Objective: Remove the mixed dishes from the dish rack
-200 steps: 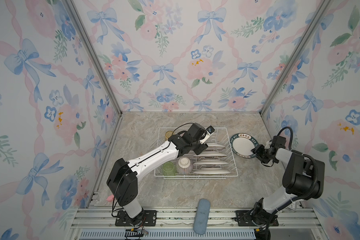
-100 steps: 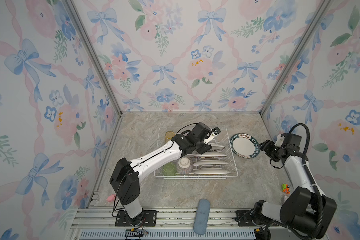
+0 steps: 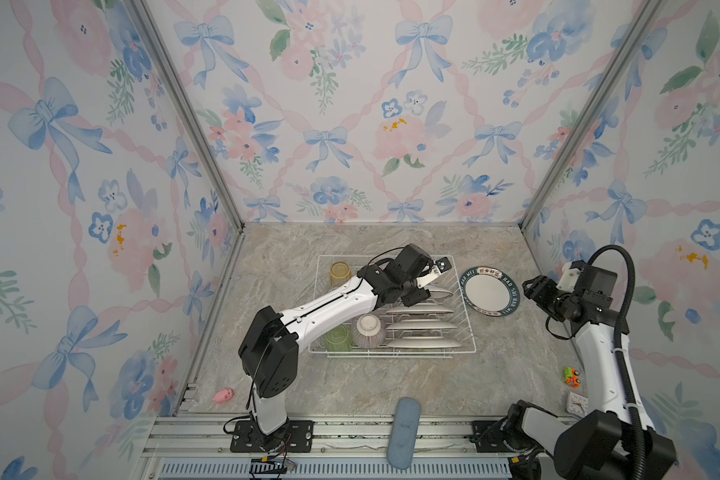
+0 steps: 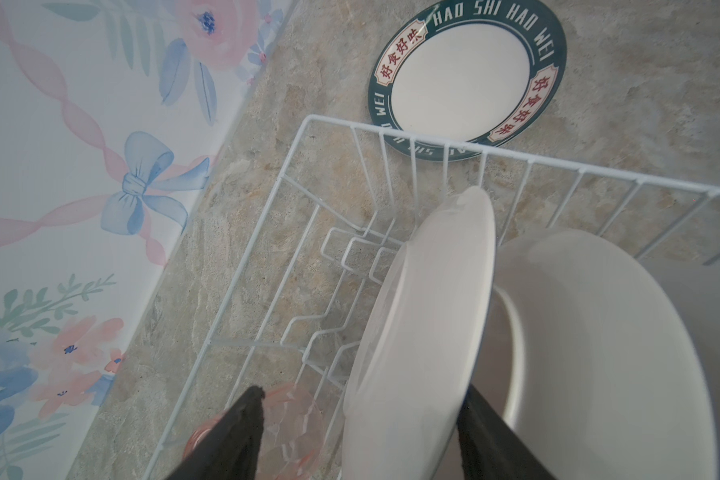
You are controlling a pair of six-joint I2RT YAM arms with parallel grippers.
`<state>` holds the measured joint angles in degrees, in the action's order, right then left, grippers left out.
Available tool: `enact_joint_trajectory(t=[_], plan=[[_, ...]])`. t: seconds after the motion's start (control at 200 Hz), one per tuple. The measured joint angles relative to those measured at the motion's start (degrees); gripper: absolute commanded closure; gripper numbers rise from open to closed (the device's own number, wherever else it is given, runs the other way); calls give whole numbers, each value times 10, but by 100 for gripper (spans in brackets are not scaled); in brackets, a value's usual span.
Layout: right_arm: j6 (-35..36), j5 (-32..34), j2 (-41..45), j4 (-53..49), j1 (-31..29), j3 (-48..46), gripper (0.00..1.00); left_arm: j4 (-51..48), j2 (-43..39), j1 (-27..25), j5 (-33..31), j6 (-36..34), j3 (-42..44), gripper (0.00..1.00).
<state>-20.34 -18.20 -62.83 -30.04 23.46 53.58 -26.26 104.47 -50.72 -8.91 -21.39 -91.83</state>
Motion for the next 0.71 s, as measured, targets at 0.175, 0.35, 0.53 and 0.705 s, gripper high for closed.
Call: enact_joint_trajectory(t=[0.175, 0.35, 0.53, 0.705], plan=[[0, -5, 0, 0, 0, 0, 32, -11, 32, 0, -19, -21, -15, 35], [0, -11, 1, 0, 0, 0, 32, -15, 50, 0, -38, -42, -25, 40], [0, -12, 4, 0, 0, 0, 32, -17, 53, 0, -44, -57, -40, 56], [0, -15, 5, 0, 0, 0, 32, -17, 58, 4, -39, -61, -51, 61]])
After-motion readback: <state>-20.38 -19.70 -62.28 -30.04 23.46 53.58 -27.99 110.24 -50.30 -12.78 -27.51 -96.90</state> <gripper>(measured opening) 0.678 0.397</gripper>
